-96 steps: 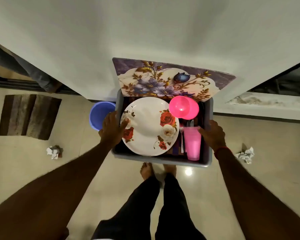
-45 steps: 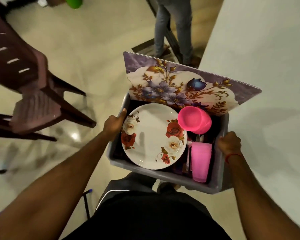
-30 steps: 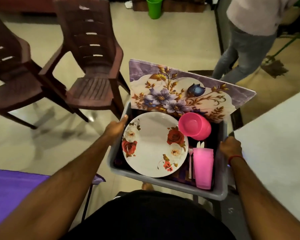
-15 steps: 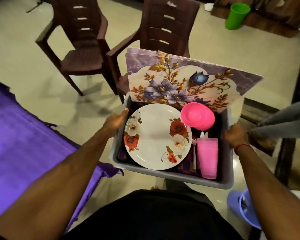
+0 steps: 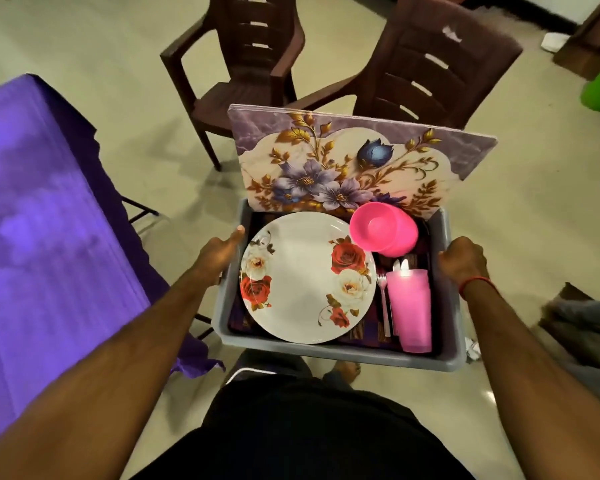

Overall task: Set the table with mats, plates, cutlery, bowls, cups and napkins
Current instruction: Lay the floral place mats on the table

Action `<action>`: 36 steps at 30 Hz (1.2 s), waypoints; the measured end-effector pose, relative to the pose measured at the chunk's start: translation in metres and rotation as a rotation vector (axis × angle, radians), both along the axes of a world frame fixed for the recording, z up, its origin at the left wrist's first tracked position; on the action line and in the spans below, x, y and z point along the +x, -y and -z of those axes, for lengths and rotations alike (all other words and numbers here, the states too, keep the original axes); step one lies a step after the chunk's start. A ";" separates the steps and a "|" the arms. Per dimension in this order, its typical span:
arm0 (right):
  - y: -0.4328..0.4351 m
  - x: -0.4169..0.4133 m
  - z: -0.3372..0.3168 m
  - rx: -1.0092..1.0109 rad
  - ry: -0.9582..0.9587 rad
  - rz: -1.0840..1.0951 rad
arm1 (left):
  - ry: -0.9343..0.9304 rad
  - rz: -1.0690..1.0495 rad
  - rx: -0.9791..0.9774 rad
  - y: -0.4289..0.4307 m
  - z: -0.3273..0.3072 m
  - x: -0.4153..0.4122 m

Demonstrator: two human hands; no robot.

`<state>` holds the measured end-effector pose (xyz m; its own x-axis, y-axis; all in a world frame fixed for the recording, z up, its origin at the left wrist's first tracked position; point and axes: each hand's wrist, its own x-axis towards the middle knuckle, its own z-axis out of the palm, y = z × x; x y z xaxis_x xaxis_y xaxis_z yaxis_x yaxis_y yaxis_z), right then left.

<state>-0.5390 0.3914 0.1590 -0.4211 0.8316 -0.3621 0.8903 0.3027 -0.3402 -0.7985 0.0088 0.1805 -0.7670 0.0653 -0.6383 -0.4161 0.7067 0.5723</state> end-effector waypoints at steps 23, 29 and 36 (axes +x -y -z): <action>-0.129 -0.275 0.022 0.015 0.061 -0.360 | 0.096 -0.423 0.019 -0.053 0.035 -0.121; -0.156 -0.322 0.032 0.010 0.098 -0.368 | 0.123 -0.437 0.038 -0.073 0.061 -0.153; -0.187 -0.371 0.056 0.011 0.144 -0.461 | 0.058 -0.344 -0.042 -0.101 0.086 -0.174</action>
